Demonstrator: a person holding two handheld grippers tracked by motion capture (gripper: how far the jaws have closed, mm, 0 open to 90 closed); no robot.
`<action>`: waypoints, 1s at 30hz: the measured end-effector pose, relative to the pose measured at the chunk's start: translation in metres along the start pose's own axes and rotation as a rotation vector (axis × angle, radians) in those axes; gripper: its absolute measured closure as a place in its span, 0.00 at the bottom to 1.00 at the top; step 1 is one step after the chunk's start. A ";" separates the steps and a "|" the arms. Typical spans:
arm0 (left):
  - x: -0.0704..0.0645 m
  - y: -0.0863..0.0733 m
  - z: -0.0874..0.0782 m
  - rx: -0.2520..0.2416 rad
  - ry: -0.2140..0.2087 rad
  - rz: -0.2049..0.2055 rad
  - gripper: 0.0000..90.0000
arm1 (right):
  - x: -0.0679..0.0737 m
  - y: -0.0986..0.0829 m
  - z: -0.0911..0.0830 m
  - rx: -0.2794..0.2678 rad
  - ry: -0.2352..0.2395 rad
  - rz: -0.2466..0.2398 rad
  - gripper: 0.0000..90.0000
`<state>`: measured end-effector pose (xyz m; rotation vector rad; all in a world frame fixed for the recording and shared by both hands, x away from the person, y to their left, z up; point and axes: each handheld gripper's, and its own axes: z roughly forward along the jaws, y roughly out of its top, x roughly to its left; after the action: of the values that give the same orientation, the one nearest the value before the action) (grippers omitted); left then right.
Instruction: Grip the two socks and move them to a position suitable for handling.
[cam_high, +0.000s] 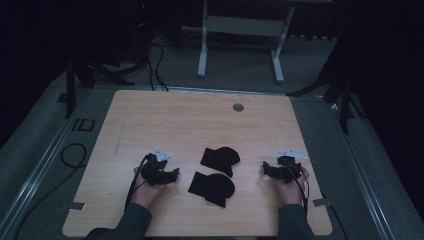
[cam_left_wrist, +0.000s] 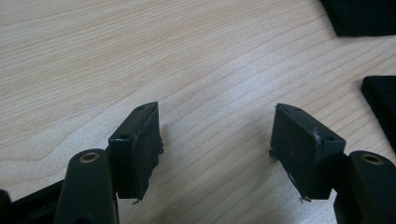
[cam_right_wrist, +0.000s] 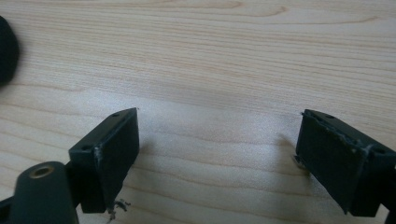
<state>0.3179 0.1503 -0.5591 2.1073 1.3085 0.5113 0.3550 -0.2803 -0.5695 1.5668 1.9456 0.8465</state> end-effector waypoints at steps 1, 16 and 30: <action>0.000 0.000 0.000 0.001 -0.001 0.001 0.38 | 0.000 0.000 0.000 -0.001 0.000 0.001 0.15; -0.002 0.000 0.000 0.012 -0.008 0.007 0.33 | 0.003 -0.001 -0.006 0.039 0.010 -0.012 0.17; 0.001 -0.001 -0.002 0.019 -0.027 0.028 0.32 | 0.022 0.002 -0.031 0.072 0.090 -0.117 0.57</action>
<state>0.3166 0.1523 -0.5583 2.1443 1.2751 0.4827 0.3295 -0.2631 -0.5472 1.4607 2.1314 0.8194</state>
